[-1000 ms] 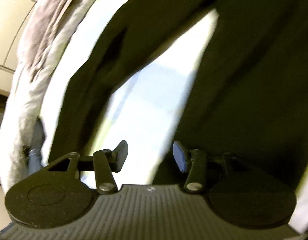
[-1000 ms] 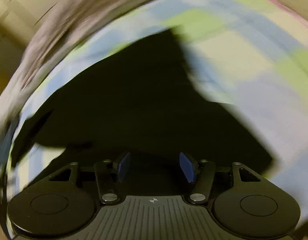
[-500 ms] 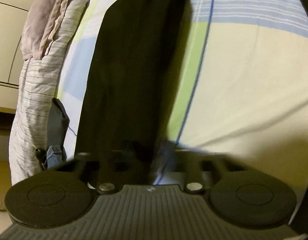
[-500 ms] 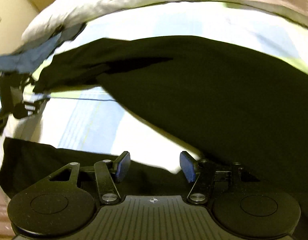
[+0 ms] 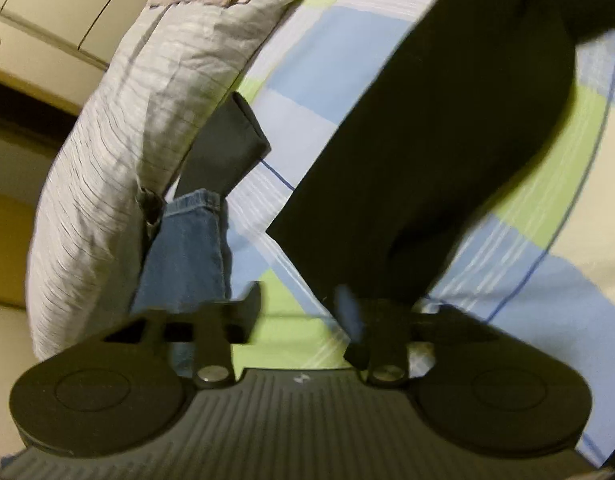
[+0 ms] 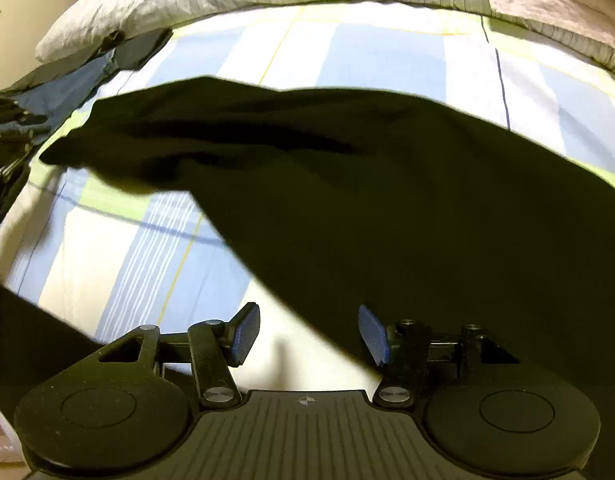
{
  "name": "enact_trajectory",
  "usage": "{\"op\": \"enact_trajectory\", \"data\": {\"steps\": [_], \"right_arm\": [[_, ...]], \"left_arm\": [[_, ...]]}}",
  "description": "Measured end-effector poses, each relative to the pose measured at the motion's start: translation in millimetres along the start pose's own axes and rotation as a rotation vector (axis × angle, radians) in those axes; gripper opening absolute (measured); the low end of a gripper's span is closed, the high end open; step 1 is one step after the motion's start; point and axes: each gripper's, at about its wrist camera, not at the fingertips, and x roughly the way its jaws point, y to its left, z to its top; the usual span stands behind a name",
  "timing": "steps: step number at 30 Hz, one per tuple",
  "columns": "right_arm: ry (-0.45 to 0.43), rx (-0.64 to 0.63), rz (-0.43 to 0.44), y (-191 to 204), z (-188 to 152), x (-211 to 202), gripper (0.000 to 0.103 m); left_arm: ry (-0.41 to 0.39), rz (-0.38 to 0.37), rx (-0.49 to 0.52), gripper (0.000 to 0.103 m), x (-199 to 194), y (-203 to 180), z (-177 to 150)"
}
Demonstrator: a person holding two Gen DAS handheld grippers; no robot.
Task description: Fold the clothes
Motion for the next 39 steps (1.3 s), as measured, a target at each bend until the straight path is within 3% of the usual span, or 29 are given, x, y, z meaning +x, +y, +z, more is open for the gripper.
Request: {"op": "enact_trajectory", "data": {"steps": [5, 9, 11, 13, 14, 15, 18, 22, 25, 28, 29, 30, 34, 39], "right_arm": [[-0.009, -0.059, -0.064, -10, 11, 11, 0.058], [-0.016, -0.106, -0.115, -18, 19, 21, 0.060], [-0.019, -0.130, -0.141, -22, 23, 25, 0.077], [-0.023, -0.154, -0.166, -27, 27, 30, 0.079], [-0.025, -0.166, -0.179, -29, 30, 32, 0.079], [-0.026, -0.170, -0.190, -32, 31, 34, 0.079], [-0.031, -0.121, -0.205, -45, 32, 39, 0.079], [-0.047, -0.079, -0.196, -50, 35, 35, 0.079], [-0.049, -0.105, -0.181, -44, 34, 30, 0.079], [-0.047, -0.143, -0.160, -35, 31, 27, 0.079], [-0.043, -0.161, -0.149, -29, 29, 28, 0.079], [-0.040, -0.179, -0.137, -23, 27, 28, 0.079], [-0.018, -0.214, -0.098, -6, 19, 37, 0.079], [0.006, -0.227, -0.068, 9, 12, 44, 0.079]], "left_arm": [[-0.004, -0.082, -0.185, 0.050, 31, 20, 20], [0.014, -0.125, -0.182, 0.051, 81, 22, 39], [0.006, -0.148, -0.166, 0.053, 95, 24, 44], [0.005, -0.199, -0.157, 0.038, 105, 29, 48], [0.012, -0.256, -0.152, 0.009, 107, 33, 51], [0.023, -0.269, -0.126, 0.000, 107, 33, 54], [-0.002, -0.194, -0.043, 0.000, 98, 41, 64], [-0.012, 0.002, -0.144, 0.000, 103, 82, 77], [0.005, 0.039, -0.220, 0.000, 105, 104, 74], [-0.046, 0.017, -0.185, 0.009, 80, 97, 67], [-0.051, -0.011, -0.168, 0.019, 71, 90, 61], [-0.046, -0.045, -0.156, 0.031, 62, 83, 56], [0.043, -0.205, -0.173, 0.052, 53, 53, 34], [0.157, -0.341, -0.463, 0.050, 72, 50, -2]]}}
